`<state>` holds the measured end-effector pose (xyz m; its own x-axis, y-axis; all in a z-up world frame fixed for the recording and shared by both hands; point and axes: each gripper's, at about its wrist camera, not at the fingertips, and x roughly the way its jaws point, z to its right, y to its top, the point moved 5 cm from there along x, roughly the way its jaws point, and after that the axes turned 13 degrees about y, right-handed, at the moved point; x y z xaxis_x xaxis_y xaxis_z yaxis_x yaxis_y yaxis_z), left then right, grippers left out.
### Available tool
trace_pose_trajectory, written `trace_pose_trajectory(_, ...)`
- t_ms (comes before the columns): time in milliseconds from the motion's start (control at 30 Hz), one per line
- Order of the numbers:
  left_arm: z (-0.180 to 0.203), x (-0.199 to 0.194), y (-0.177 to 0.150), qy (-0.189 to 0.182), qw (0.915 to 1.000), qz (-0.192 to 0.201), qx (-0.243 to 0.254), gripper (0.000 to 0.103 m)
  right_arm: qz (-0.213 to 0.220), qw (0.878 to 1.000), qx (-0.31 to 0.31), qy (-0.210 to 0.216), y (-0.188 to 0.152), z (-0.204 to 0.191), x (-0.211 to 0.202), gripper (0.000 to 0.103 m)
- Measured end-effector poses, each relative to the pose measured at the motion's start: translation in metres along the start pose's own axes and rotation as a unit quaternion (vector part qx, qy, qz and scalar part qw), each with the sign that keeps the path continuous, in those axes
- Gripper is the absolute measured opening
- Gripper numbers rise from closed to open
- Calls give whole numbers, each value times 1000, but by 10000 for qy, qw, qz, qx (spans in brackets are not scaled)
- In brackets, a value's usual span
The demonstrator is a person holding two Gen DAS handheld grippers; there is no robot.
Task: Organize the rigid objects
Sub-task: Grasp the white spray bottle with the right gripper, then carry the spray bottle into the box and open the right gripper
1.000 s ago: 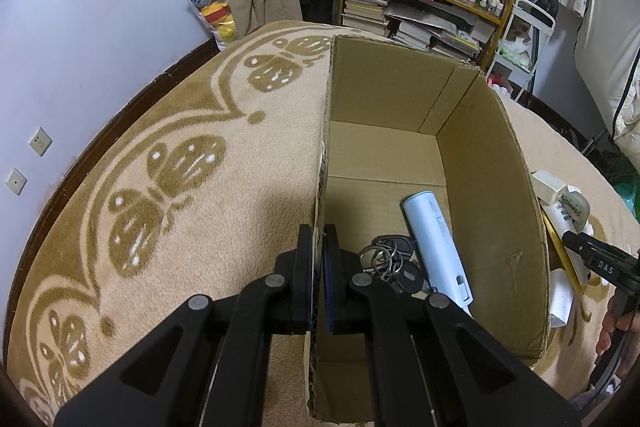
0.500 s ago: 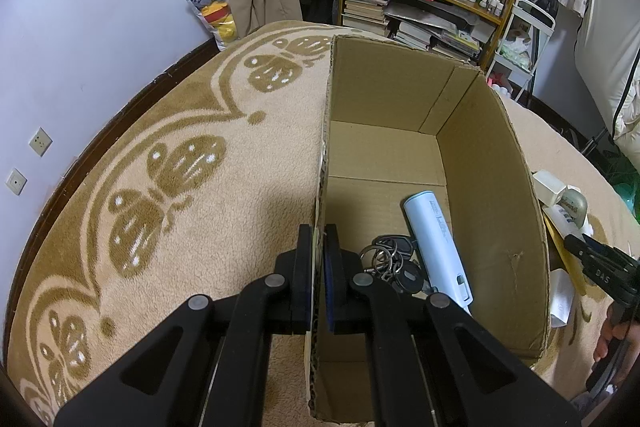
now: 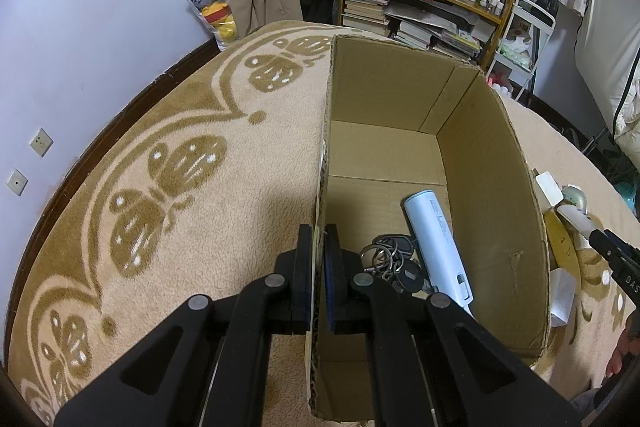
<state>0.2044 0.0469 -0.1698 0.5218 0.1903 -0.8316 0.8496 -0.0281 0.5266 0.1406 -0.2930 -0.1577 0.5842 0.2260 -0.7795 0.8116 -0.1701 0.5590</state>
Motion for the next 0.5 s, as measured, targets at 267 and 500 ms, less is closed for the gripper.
trace_pose_trajectory(267,2,-1,0,34,10000,21,27,5,285,9988,-220,319,13,-32,-9,44)
trace_pose_trajectory(500,3,-3,0,12,10000,10,14,5,558,9942,-663,635,39,-75,-17,44)
